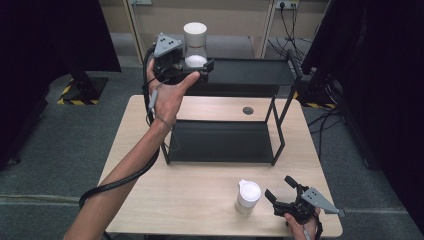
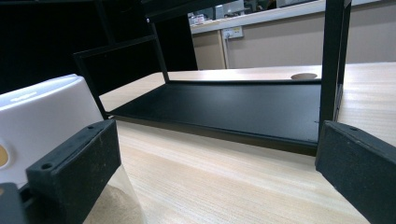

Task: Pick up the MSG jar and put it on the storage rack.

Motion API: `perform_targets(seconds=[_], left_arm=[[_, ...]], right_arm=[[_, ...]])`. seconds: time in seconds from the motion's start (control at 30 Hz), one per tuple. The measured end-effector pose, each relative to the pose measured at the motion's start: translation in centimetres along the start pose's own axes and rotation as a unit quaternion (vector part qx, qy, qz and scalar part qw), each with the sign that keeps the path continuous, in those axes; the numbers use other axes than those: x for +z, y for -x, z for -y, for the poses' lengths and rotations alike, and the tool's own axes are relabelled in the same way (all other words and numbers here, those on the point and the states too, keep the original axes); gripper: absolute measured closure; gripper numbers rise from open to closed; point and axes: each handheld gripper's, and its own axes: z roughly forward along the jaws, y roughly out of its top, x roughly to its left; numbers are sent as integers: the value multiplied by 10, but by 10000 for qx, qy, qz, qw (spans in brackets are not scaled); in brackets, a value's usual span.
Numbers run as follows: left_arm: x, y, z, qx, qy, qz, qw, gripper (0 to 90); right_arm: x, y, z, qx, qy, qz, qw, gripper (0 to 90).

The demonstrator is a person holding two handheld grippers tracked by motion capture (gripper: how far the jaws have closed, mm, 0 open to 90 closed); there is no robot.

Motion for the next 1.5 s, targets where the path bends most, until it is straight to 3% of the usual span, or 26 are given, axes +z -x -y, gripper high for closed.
perform_targets(seconds=[0.57,1.1,1.3,1.5], left_arm=[[-27,6,47,152,118,362,9992,9],[-41,8,102,63,140,718,9973,11],[-46,5,124,-56,113,877,9961,13],[-53,7,149,-62,214,926,9955,13]], right_arm=[[0,0,0,1,12,17,10000,4],[-1,-1,0,11,14,22,10000,4],[-1,-1,0,5,15,13,10000,4],[-1,-1,0,7,18,13,10000,4]])
